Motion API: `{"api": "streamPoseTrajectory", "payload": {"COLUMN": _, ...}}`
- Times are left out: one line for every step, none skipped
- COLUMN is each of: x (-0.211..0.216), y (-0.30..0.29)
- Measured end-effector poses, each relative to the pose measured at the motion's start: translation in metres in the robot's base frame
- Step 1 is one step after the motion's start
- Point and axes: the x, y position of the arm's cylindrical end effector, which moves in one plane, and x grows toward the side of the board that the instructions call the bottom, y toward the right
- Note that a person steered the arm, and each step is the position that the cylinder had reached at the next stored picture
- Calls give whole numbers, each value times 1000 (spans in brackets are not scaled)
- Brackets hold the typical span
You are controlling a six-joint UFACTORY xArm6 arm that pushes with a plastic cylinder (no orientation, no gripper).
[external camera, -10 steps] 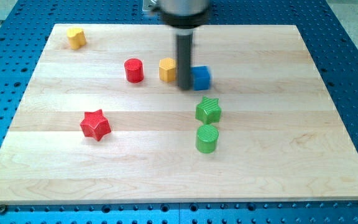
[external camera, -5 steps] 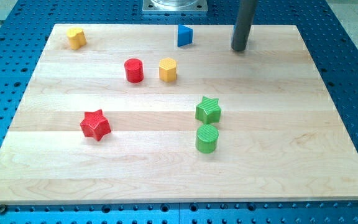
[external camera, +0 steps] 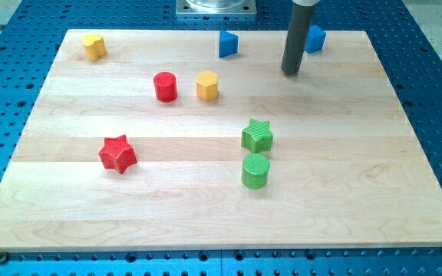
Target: Push the green circle into the red circle
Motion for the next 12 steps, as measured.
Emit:
{"api": "streamPoseTrajectory", "payload": {"x": 0, "y": -2}}
{"api": "streamPoseTrajectory", "payload": {"x": 8, "y": -8}}
{"api": "streamPoseTrajectory", "payload": {"x": 27, "y": -11}}
{"api": "streamPoseTrajectory", "payload": {"x": 130, "y": 45}}
{"api": "streamPoseTrajectory", "payload": {"x": 228, "y": 54}}
{"api": "streamPoseTrajectory", "payload": {"x": 240, "y": -19}}
{"api": "streamPoseTrajectory", "payload": {"x": 240, "y": -27}}
{"api": "streamPoseTrajectory", "payload": {"x": 240, "y": -27}}
{"api": "streamPoseTrajectory", "payload": {"x": 243, "y": -27}}
{"api": "streamPoseTrajectory", "payload": {"x": 258, "y": -32}}
{"api": "streamPoseTrajectory", "payload": {"x": 259, "y": -90}}
{"api": "streamPoseTrajectory", "payload": {"x": 242, "y": -116}}
